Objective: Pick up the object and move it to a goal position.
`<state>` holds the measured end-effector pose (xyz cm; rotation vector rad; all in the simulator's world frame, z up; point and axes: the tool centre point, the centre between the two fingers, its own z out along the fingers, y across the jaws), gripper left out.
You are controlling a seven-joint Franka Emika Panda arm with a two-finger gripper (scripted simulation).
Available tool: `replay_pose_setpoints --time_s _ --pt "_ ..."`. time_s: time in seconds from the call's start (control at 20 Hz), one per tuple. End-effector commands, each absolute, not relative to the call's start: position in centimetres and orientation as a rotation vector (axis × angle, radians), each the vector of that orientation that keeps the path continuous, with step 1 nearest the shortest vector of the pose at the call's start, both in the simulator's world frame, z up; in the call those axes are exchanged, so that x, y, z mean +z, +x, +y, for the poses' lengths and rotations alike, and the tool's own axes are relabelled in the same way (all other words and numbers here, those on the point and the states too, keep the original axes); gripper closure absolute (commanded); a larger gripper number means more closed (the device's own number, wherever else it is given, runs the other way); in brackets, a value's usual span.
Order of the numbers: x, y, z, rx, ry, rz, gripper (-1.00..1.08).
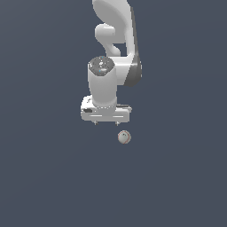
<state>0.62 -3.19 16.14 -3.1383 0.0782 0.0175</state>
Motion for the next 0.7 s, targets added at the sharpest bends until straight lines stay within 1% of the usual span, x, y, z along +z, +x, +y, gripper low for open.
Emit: replay_pose_setpoints --time_s 0.0,0.35,0.65 --pt "16.1 0.7 -3.8 0.013 -3.145 0.091 -0.92" --pt "16.0 0.7 -3.5 0.014 -3.145 0.066 -0.92" --pt "15.2 0.9 -2.4 0.014 -3.148 -0.074 -0.92"
